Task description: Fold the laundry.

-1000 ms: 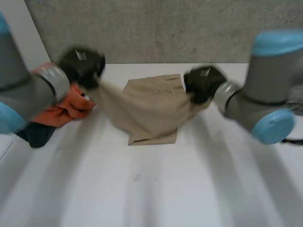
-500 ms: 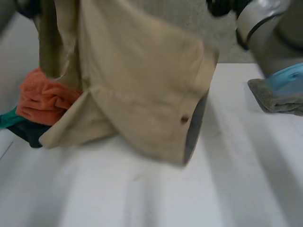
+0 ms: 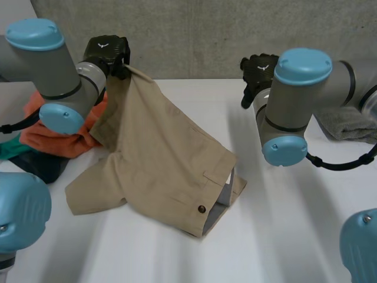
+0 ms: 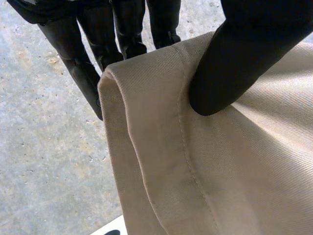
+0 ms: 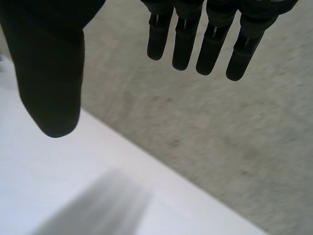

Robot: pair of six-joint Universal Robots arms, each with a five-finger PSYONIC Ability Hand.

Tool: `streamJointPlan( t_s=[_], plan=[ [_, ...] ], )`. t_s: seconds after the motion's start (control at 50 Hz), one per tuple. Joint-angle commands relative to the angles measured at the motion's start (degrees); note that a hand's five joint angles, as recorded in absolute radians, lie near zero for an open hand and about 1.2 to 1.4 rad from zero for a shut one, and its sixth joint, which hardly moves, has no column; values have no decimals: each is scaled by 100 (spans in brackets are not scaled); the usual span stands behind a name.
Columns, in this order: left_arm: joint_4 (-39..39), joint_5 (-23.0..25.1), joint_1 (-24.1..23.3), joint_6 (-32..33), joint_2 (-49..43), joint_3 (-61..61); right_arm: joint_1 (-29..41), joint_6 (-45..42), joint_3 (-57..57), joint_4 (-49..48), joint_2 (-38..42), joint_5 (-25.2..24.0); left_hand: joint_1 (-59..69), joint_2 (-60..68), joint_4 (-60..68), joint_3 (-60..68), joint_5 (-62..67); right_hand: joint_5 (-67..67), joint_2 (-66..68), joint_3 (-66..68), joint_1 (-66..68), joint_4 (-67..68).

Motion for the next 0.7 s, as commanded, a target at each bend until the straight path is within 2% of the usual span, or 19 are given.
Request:
streamJointPlan(
  t_s=[0.02,0.14,0.34,0.38,0.42,0.44,0.5,0.58,0.6,0.66,0.7],
  plan=[
    [-124,134,47,51,823,-1042,118,945,94,1381,-234,-829,1251,1137,1126,1178,1332,231,65,5,44,119],
    [191,336,135,95,1666,-2104,127,1710,68,1690,90,-1409,1251,1137,1126,1178,1332,315,149,89,128,203],
    [517,715,162,95,2432,-3134,214,2062,-345,1541,987,-1120,1251,1137,1126,1178,1332,533,367,307,346,421],
    [561,715,162,104,2528,-3266,223,2089,-538,1541,1189,-962,1251,1137,1126,1178,1332,1939,1773,1713,1752,1827],
    [596,697,179,104,2581,-3337,223,2115,-679,1558,1269,-865,1251,1137,1126,1178,1332,4823,4657,4598,4636,4711],
    [614,688,214,104,2617,-3398,197,2141,-767,1602,1243,-778,1251,1137,1126,1178,1332,5625,5459,5399,5438,5513],
    [606,671,267,104,2696,-3451,144,2203,-768,1786,998,-742,1251,1137,1126,1178,1332,5633,5467,5407,5446,5521],
    [553,697,303,78,2915,-3530,4,2089,-443,1823,-47,-707,1251,1137,1126,1178,1332,5633,5467,5407,5446,5521],
    [535,706,311,69,3038,-3548,-101,1880,-234,1605,-510,-733,1251,1137,1126,1178,1332,5633,5467,5407,5446,5521],
    [535,750,294,69,3267,-3539,-242,1361,119,1042,-1163,-803,1251,1137,1126,1178,1332,5633,5467,5407,5446,5521],
    [570,776,303,51,3521,-3469,-295,720,462,348,-1744,-944,1251,1137,1126,1178,1332,5633,5467,5407,5446,5521]
  ],
)
